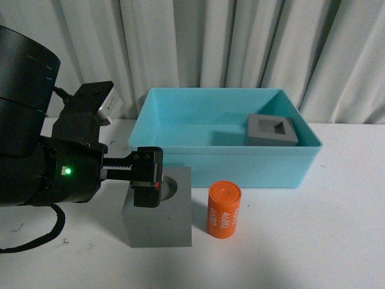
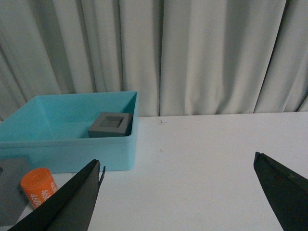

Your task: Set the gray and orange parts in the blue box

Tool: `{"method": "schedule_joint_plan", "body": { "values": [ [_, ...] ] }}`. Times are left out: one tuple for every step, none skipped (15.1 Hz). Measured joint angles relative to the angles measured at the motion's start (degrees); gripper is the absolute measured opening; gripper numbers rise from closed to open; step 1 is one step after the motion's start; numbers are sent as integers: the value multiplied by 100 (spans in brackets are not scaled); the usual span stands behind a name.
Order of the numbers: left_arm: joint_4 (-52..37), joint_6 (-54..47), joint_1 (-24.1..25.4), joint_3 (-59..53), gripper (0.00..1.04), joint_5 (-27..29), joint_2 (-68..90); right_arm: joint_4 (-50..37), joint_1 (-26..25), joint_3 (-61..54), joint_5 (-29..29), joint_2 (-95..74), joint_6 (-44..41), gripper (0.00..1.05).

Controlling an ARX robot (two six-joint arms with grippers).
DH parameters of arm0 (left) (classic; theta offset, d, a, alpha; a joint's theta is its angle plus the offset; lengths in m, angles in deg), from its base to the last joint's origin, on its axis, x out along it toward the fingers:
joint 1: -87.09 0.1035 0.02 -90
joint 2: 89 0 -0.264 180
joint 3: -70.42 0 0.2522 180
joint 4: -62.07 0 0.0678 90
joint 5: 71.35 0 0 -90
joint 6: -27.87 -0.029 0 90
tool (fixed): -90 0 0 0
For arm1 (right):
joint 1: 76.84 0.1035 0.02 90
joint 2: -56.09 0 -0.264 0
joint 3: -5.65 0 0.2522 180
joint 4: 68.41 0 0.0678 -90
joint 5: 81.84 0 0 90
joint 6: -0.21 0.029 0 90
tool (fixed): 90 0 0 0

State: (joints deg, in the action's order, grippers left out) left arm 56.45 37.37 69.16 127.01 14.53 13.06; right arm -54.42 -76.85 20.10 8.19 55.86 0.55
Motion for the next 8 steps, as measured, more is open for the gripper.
{"method": "schedule_joint_plan", "body": {
  "values": [
    [-44,-81,22,81,98,0,142,-2,0,0,0,0,0,98],
    [-77,-133,42,179,98,0,291,-2,0,0,0,0,0,98],
    [-90,-203,57,243,98,-4,404,-2,0,0,0,0,0,98],
    [-92,-229,68,264,98,-17,483,-2,0,-2,0,0,0,98],
    [-94,-243,90,273,98,-24,535,-2,0,0,0,0,0,98],
    [-107,-247,90,293,98,-44,584,-2,0,0,0,0,-2,98],
    [-129,-256,92,337,98,-46,660,-2,0,0,0,0,-2,98],
    [-125,-295,96,365,98,-44,737,-2,0,0,0,0,0,98]
  ]
}}
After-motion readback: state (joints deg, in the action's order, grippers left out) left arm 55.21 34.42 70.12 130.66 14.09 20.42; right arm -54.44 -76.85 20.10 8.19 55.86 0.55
